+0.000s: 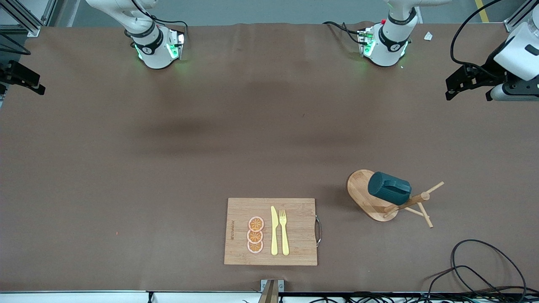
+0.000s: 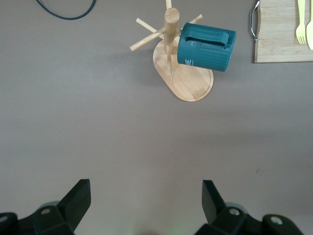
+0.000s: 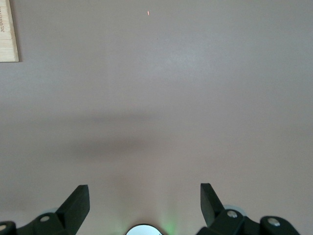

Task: Transfer cup from left to right arm and place
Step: 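Move the left gripper toward the teal mug on the wooden stand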

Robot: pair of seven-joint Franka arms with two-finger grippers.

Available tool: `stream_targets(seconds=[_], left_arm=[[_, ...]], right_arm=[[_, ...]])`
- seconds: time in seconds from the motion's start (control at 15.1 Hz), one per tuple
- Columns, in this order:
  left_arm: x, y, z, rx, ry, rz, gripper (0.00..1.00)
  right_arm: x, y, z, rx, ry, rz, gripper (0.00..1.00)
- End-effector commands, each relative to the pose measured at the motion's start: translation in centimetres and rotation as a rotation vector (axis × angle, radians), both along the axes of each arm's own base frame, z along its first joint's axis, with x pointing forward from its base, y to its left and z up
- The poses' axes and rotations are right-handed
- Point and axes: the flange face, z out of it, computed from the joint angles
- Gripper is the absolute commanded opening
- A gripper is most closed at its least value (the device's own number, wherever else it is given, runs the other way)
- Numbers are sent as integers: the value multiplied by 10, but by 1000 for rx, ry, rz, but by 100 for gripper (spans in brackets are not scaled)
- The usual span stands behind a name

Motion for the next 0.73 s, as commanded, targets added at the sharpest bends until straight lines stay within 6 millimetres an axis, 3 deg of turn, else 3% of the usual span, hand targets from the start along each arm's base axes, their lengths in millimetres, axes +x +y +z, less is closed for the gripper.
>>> stream_targets(seconds=[0.0,0.2,0.4,0.66], left_arm=[[-1,3,5,-13,4,18,100],[2,4,9,-3,-9,22,100],[15,7,-1,-6,8,28,100],[36,-5,-31,-20,33,139,100]], right_arm=[[-6,-1,1,-12,3,-4,100],[-6,-1,1,-12,3,-4,100],[-6,-1,1,-12,3,-4,100],[-6,-1,1,-12,3,-3,100]])
